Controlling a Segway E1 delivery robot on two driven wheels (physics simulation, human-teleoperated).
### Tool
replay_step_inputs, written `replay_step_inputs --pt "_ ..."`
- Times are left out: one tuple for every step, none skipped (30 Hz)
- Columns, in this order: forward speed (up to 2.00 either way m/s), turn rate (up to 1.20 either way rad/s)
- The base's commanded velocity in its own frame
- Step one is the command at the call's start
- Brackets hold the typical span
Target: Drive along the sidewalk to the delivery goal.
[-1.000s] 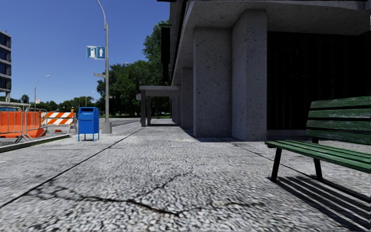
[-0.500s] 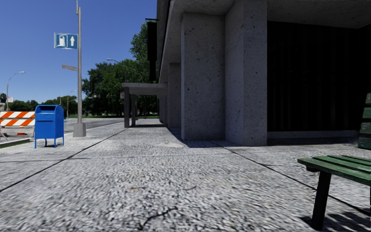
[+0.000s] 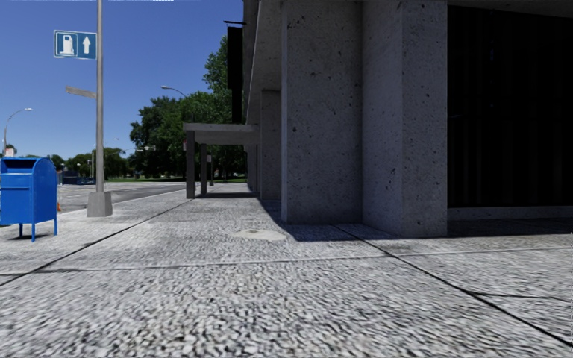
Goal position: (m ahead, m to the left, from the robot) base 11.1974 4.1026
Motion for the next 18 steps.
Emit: replay_step_inputs --pt "2.00 0.84" --pt "2.00 0.84" --pt "2.00 0.84" --pt "2.00 0.74" --pt "2.00 0.43" --pt "2.00 0.16" --pt "2.00 0.02" --pt "2.00 0.00" --pt "2.00 0.00" --pt "2.00 0.00" --pt "2.00 0.00" --pt "2.00 0.00" --pt "2.00 0.00" --pt "2.00 0.00" --pt "2.00 0.00" --pt "2.00 0.00" --pt "2.00 0.00" --pt "2.00 0.00"
